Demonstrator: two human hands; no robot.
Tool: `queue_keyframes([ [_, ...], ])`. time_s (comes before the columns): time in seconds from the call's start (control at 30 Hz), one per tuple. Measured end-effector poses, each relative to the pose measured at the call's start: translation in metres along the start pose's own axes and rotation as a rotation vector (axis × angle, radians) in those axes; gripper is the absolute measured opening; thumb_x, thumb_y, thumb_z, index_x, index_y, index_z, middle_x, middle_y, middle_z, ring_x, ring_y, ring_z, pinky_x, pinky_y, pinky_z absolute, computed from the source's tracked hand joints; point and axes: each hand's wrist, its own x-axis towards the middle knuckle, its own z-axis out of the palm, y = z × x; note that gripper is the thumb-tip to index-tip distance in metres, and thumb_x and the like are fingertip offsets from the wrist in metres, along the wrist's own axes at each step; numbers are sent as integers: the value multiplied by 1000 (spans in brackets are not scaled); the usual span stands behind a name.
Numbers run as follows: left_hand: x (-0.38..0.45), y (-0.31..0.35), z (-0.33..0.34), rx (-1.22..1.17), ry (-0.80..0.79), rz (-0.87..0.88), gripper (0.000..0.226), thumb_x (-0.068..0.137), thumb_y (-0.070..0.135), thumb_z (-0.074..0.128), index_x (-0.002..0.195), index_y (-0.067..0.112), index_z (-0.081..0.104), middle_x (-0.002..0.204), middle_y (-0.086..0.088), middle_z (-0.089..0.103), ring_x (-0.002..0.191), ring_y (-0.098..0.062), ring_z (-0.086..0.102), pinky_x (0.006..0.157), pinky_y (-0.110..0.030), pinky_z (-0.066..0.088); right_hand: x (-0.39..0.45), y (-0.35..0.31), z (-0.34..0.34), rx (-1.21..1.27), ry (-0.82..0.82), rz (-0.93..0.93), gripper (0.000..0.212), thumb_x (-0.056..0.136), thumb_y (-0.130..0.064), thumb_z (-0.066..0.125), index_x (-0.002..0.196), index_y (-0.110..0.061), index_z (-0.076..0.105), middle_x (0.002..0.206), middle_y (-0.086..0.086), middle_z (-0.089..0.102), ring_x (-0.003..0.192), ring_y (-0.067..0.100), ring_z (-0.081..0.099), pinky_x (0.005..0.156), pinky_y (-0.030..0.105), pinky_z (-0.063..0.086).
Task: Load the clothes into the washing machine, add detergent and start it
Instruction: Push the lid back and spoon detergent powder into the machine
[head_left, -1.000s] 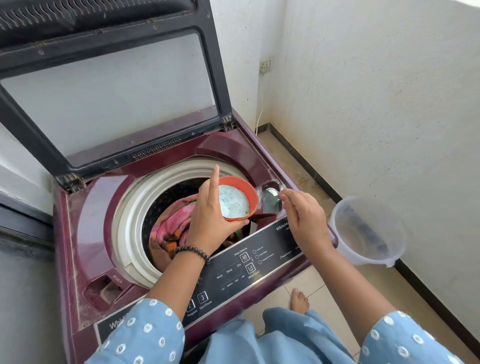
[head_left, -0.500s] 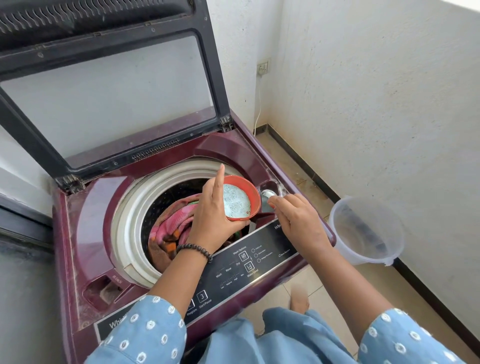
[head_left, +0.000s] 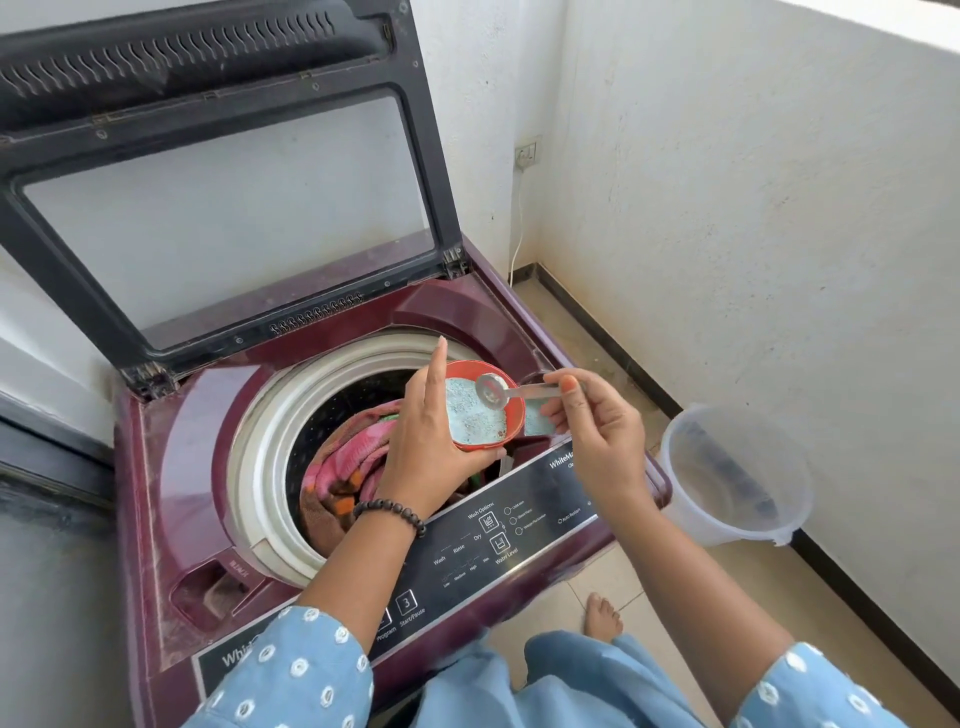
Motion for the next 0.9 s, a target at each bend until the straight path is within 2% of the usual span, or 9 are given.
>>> queue_keyframes([
  [0.07,2,2,-1,-12,7,0,135,61,42,92,155,39,-6,145,-2,34,130,-15,41,100,-29,41,-4,3,5,-55,-28,-14,23,101,-16,52,98,-31,69,80,-7,71,73,13,65,71,36,56],
  [0.2,6,7,-4,-29,25,14,134,62,45,90,155,37,-6,145,-3,34,131,-16,40,96,-26,39,-10,3,10,-109,-89,-22,20,101,-22,51,104,-20,70,85,-5,72,79,17,69,77,47,58],
  [0.33,8,9,-5,-18,36,24,135,62,48,90,154,39,-10,144,-2,35,131,-16,40,93,-26,38,-15,0,15,-111,-106,-19,22,99,-28,51,105,-19,70,88,-9,71,78,19,68,73,50,56],
  [0.47,7,9,-5,-27,28,11,135,63,50,89,153,42,-12,146,-1,34,132,-16,41,98,-32,44,-18,-1,19,-96,-114,-9,19,100,-23,52,105,-21,70,86,-4,71,76,19,68,71,50,56],
  [0.53,7,9,-5,-35,24,3,134,63,52,88,154,41,-10,147,-2,34,132,-16,40,98,-33,45,-19,-4,20,-57,-122,15,19,101,-22,51,104,-21,70,84,-2,71,76,19,68,73,47,57],
  [0.67,5,10,-4,-28,18,3,134,64,55,87,154,39,-11,148,-3,33,132,-16,40,94,-27,40,-22,-8,22,79,-97,140,21,102,-12,49,101,-12,70,77,-1,70,71,14,65,69,32,57],
  [0.8,2,8,-4,-19,26,15,135,64,46,90,154,40,-11,143,-1,35,127,-15,42,91,-26,42,-19,-7,21,249,-34,301,25,103,-14,47,102,-5,69,74,12,67,66,14,61,64,25,52],
  [0.9,1,9,-4,-14,19,24,135,64,43,90,154,39,-10,142,-2,36,127,-15,42,92,-24,39,-17,-6,18,343,9,390,27,103,-15,45,103,-2,68,75,13,67,63,13,59,61,23,50],
])
